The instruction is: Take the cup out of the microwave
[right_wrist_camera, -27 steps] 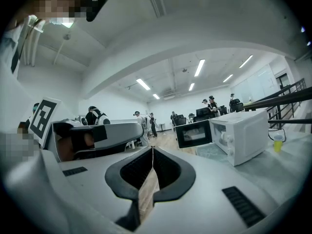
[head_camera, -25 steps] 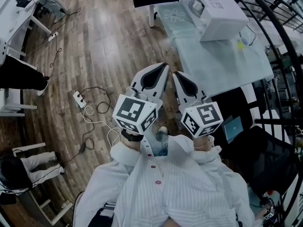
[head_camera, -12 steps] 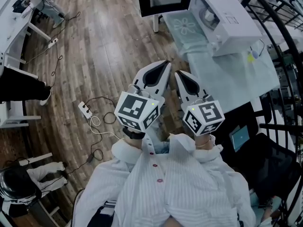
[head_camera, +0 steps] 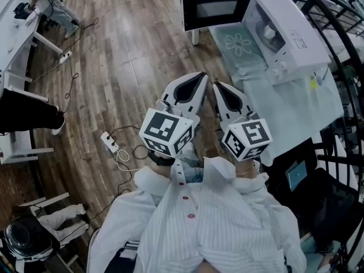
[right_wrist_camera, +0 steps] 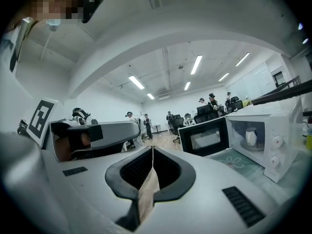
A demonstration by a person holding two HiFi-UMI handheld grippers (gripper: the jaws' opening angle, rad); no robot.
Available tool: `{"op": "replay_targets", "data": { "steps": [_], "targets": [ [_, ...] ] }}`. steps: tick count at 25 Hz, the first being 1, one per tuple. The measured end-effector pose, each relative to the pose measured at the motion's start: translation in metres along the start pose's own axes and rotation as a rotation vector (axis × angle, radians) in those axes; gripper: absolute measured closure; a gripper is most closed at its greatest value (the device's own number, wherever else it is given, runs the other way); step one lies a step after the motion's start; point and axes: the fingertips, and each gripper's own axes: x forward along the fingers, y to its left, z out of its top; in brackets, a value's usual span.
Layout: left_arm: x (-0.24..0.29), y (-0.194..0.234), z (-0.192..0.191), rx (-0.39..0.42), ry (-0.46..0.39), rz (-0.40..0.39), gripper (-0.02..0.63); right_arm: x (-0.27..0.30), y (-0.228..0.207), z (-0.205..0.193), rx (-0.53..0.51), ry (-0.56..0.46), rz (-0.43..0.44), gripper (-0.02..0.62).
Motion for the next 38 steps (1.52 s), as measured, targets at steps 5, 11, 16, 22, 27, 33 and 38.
{"op": "replay_targets", "data": {
  "steps": [5, 11, 16, 22, 27, 33, 38],
  "targets": [
    [-0.005, 0.037, 0.001, -0.008, 0.005, 0.0, 0.597, 0.029, 0.005, -0.003, 0.002, 0.004, -0.029, 0.56],
    [0.005, 0.057, -0.007, -0.029, 0.026, -0.012, 0.597, 0.048, -0.006, -0.012, 0.03, 0.035, -0.054, 0.56],
    [0.026, 0.077, -0.01, -0.036, 0.034, -0.013, 0.597, 0.074, -0.024, -0.013, 0.039, 0.046, -0.056, 0.56],
    [0.065, 0.113, -0.008, -0.022, 0.038, -0.008, 0.597, 0.121, -0.055, -0.005, 0.035, 0.043, -0.05, 0.56],
    [0.116, 0.144, -0.003, -0.017, 0.043, -0.024, 0.597, 0.163, -0.089, 0.007, 0.045, 0.047, -0.057, 0.56],
    [0.19, 0.162, 0.005, -0.024, 0.054, -0.087, 0.597, 0.2, -0.144, 0.03, 0.057, 0.041, -0.097, 0.56],
    [0.246, 0.166, 0.013, -0.015, 0.057, -0.151, 0.597, 0.22, -0.191, 0.051, 0.052, 0.025, -0.147, 0.56]
  ]
}}
